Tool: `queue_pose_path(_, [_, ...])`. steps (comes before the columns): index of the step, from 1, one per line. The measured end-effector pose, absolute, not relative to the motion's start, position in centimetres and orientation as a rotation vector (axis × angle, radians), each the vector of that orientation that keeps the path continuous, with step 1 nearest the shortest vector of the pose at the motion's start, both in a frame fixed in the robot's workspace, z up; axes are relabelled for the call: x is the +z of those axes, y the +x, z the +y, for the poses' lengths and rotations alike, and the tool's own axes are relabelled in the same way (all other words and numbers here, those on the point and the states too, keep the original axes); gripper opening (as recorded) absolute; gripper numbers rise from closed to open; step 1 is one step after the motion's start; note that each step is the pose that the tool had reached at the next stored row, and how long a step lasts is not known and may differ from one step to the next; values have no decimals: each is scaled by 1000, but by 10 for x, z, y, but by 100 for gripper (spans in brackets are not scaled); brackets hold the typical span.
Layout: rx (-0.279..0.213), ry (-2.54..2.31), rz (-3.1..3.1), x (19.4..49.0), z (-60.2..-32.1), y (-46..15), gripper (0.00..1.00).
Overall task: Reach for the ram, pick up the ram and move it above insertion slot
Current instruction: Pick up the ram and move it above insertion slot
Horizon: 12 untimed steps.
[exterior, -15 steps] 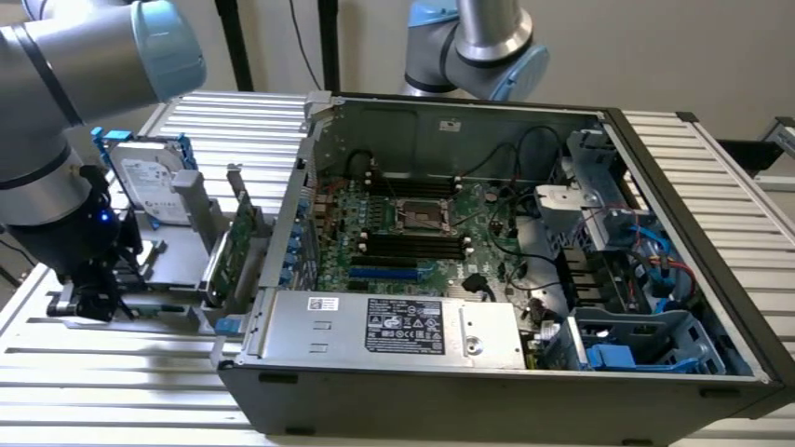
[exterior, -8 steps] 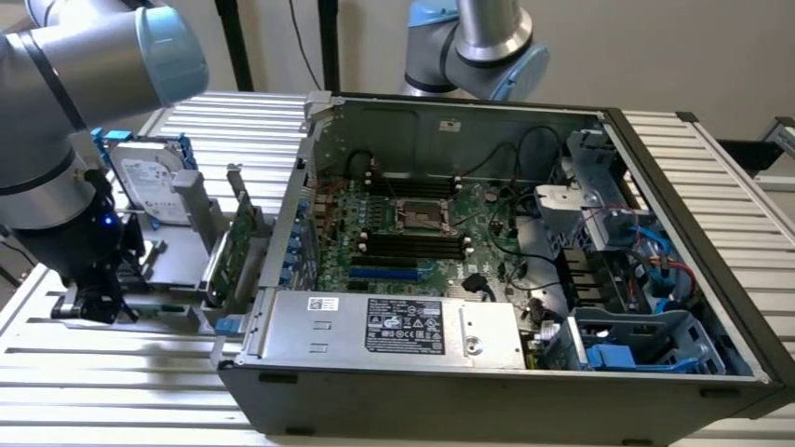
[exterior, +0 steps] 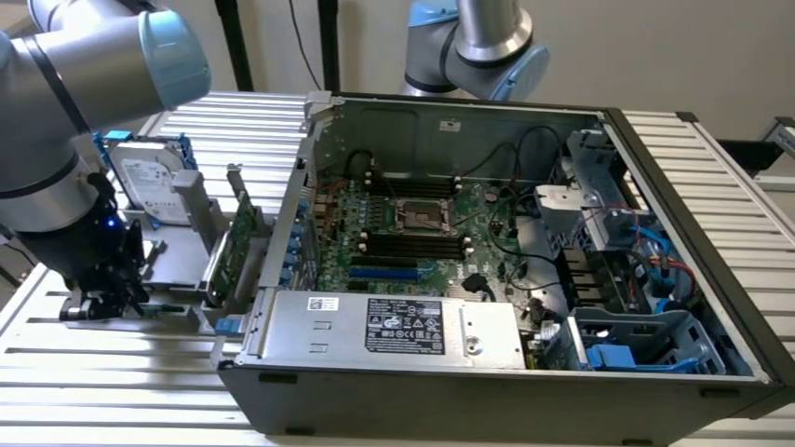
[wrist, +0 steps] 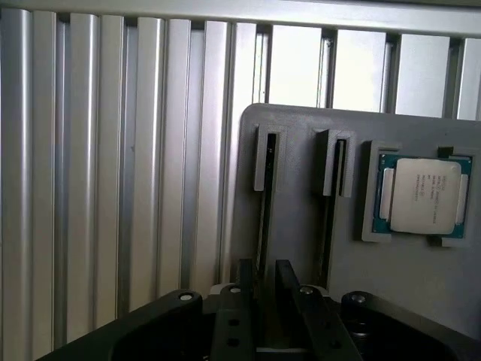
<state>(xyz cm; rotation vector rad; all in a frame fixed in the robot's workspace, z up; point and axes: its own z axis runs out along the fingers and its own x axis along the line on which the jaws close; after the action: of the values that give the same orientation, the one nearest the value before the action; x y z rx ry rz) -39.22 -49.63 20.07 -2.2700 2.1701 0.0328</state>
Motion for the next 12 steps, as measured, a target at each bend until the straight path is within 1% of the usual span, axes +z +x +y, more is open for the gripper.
queue_pose_path(1, [33, -2270, 2170, 201, -496, -392, 27])
queue_pose_path(9, [33, -2270, 2170, 200, -496, -392, 27])
queue_pose_path(10, [33, -2270, 2170, 200, -496, -391, 24])
queue_pose_path(11, [33, -2270, 2170, 200, -496, -392, 18])
queue_pose_path(12, [33, -2270, 2170, 200, -496, -392, 18])
